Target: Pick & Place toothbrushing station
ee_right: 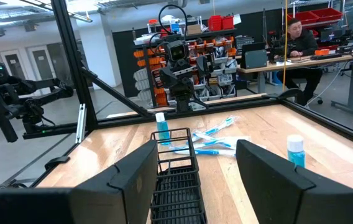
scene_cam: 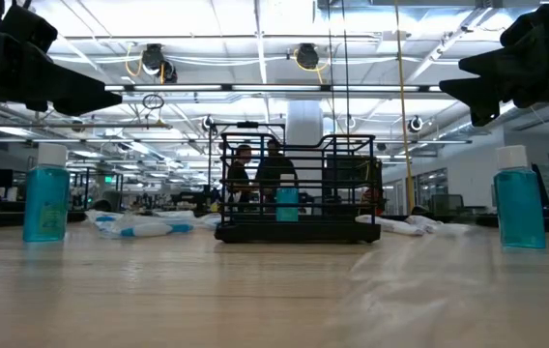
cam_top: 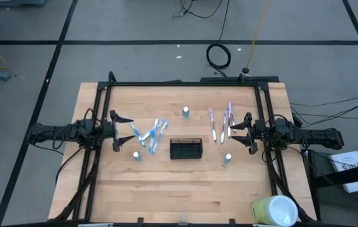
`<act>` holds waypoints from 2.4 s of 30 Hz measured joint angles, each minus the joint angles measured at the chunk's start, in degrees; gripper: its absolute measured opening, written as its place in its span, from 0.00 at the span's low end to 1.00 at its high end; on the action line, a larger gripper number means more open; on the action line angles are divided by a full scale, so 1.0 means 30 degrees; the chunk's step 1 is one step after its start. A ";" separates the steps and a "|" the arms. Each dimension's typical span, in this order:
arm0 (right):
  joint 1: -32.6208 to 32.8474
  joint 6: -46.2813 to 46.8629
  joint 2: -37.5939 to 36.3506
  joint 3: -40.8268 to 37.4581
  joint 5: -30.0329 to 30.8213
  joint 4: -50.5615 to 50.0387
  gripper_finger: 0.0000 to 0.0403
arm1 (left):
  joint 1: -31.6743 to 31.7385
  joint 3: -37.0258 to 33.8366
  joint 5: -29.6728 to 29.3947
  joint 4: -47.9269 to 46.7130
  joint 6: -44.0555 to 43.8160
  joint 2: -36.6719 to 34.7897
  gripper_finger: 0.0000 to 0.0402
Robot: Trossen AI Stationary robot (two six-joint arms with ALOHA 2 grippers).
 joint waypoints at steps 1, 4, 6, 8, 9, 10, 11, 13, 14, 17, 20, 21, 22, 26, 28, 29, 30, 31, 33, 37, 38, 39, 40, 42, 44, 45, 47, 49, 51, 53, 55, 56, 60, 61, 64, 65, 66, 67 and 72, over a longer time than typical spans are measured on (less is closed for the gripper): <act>0.0000 0.0000 0.0001 0.0004 0.0000 0.0003 0.52 | 0.0000 -0.0005 -0.0004 0.0003 0.0000 -0.0006 0.88; 0.0000 0.0000 0.0000 0.0004 0.0000 0.0000 0.52 | -0.0002 -0.0003 -0.0001 0.0001 0.0000 -0.0004 0.88; 0.0000 0.0000 0.0000 0.0004 0.0000 -0.0001 0.52 | 0.0000 -0.0005 -0.0006 -0.0002 0.0000 0.0001 0.87; -0.0001 0.0000 0.0006 -0.0003 0.0000 -0.0004 0.52 | -0.0006 -0.0004 -0.0005 -0.0002 0.0000 -0.0005 0.88; 0.0000 0.0000 0.0000 -0.0003 0.0000 -0.0004 0.52 | 0.0000 0.0000 -0.0001 0.0003 0.0000 -0.0004 0.87; -0.0007 0.0000 0.0001 0.0004 0.0000 -0.0004 0.52 | 0.0000 -0.0001 -0.0006 0.0001 0.0000 -0.0006 0.87; -0.0007 0.0000 0.0001 0.0002 0.0000 0.0000 0.52 | 0.0000 -0.0005 0.0001 -0.0002 0.0000 0.0001 0.88; -0.0007 0.0000 0.0003 -0.0001 0.0000 -0.0001 0.52 | 0.0000 -0.0005 -0.0005 0.0004 0.0000 -0.0005 0.87; -0.0007 0.0000 0.0007 0.0000 0.0000 -0.0004 0.52 | 0.0000 -0.0002 -0.0006 0.0005 0.0000 -0.0002 0.88; -0.0002 0.0000 0.0002 -0.0004 0.0000 -0.0004 0.52 | 0.0000 -0.0002 -0.0002 0.0005 0.0000 0.0001 0.87; -0.0004 0.0000 0.0004 0.0000 0.0000 -0.0004 0.52 | 0.0000 -0.0005 -0.0001 0.0004 0.0000 0.0001 0.87; -0.0007 0.0000 0.0000 -0.0004 0.0000 -0.0004 0.52 | 0.0000 -0.0005 -0.0001 0.0005 0.0000 -0.0001 0.88; 0.0000 0.0000 0.0001 0.0003 0.0000 -0.0004 0.52 | -0.0001 -0.0005 -0.0002 0.0002 0.0000 -0.0003 0.88; -0.0005 0.0000 0.0002 -0.0004 0.0000 -0.0001 0.52 | 0.0000 -0.0004 -0.0004 0.0004 0.0000 -0.0005 0.87; -0.0001 0.0000 0.0004 -0.0002 0.0000 -0.0003 0.52 | 0.0000 0.0000 0.0001 -0.0002 0.0000 0.0001 0.88; -0.0007 0.0000 0.0000 0.0004 0.0000 -0.0004 0.52 | -0.0002 -0.0003 -0.0001 0.0001 0.0000 0.0001 0.87; -0.0004 0.0000 0.0004 0.0000 0.0000 -0.0004 0.52 | 0.0000 -0.0005 0.0001 0.0005 0.0000 0.0001 0.87; -0.0007 0.0000 0.0000 0.0004 0.0000 0.0004 0.52 | 0.0000 0.0001 0.0001 -0.0001 0.0000 0.0000 0.88; -0.0007 0.0000 0.0004 -0.0001 0.0000 -0.0003 0.52 | -0.0004 -0.0005 -0.0003 0.0002 0.0000 -0.0003 0.87; -0.0003 0.0000 0.0007 0.0000 0.0000 -0.0004 0.52 | 0.0000 -0.0005 -0.0001 0.0003 0.0000 0.0001 0.87; -0.0002 0.0000 0.0005 0.0004 0.0000 -0.0001 0.52 | 0.0000 0.0002 0.0001 0.0001 0.0000 -0.0002 0.88; -0.0001 0.0000 0.0007 -0.0004 0.0000 -0.0004 0.52 | -0.0007 -0.0002 0.0001 -0.0002 0.0000 -0.0002 0.87; 0.0000 0.0000 0.0001 0.0004 0.0000 -0.0004 0.52 | 0.0000 -0.0005 0.0001 0.0000 0.0000 0.0001 0.87; -0.0006 0.0000 0.0000 0.0004 0.0000 -0.0004 0.52 | 0.0000 0.0001 0.0001 -0.0001 0.0000 -0.0006 0.88; -0.0007 0.0000 0.0004 0.0000 0.0000 -0.0004 0.52 | 0.0000 0.0001 0.0001 0.0004 0.0000 -0.0005 0.87; -0.0007 0.0000 0.0005 0.0001 0.0000 -0.0001 0.52 | -0.0001 -0.0005 -0.0001 0.0002 0.0000 -0.0003 0.88; 0.0000 0.0000 0.0001 -0.0003 0.0000 -0.0004 0.52 | -0.0002 -0.0005 0.0001 0.0002 0.0000 -0.0003 0.87; 0.0000 0.0000 0.0007 0.0004 0.0000 -0.0004 0.52 | 0.0000 -0.0001 0.0001 -0.0002 0.0000 0.0001 0.87; -0.0001 0.0000 0.0006 0.0003 0.0000 0.0002 0.52 | -0.0001 -0.0005 -0.0005 -0.0001 0.0000 0.0001 0.88; -0.0002 0.0000 0.0006 0.0000 0.0000 -0.0002 0.52 | 0.0000 -0.0005 -0.0006 -0.0002 0.0000 -0.0006 0.87; -0.0007 0.0000 0.0003 -0.0004 0.0000 -0.0004 0.52 | 0.0000 -0.0005 -0.0006 -0.0002 0.0000 0.0001 0.88; -0.0002 0.0000 0.0007 -0.0002 0.0000 -0.0001 0.52 | 0.0000 -0.0004 0.0000 -0.0001 0.0000 0.0000 0.87; -0.0001 0.0000 0.0007 -0.0003 0.0000 -0.0004 0.52 | 0.0000 -0.0005 0.0001 -0.0002 0.0000 -0.0003 0.87; -0.0001 0.0000 0.0007 0.0004 0.0000 -0.0004 0.52 | 0.0000 -0.0003 -0.0004 0.0003 0.0000 -0.0001 0.88; -0.0007 0.0000 0.0003 0.0000 0.0000 0.0026 0.52 | -0.0004 -0.0005 -0.0003 -0.0002 0.0000 0.0001 0.87; -0.0007 0.0000 0.0007 0.0000 0.0000 0.0071 0.52 | 0.0000 -0.0002 -0.0002 0.0001 0.0000 0.0001 0.88; -0.0006 0.0000 0.0007 -0.0004 0.0000 0.0145 0.52 | 0.0000 0.0001 0.0000 0.0000 0.0000 0.0000 0.87; -0.0007 0.0000 0.0007 -0.0004 0.0000 0.0194 0.52 | 0.0000 -0.0004 -0.0003 0.0002 0.0000 0.0001 0.87; -0.0005 0.0669 0.0007 0.0002 -0.0002 0.0229 0.52 | 0.0000 -0.0005 -0.0003 0.0002 0.0000 0.0001 0.88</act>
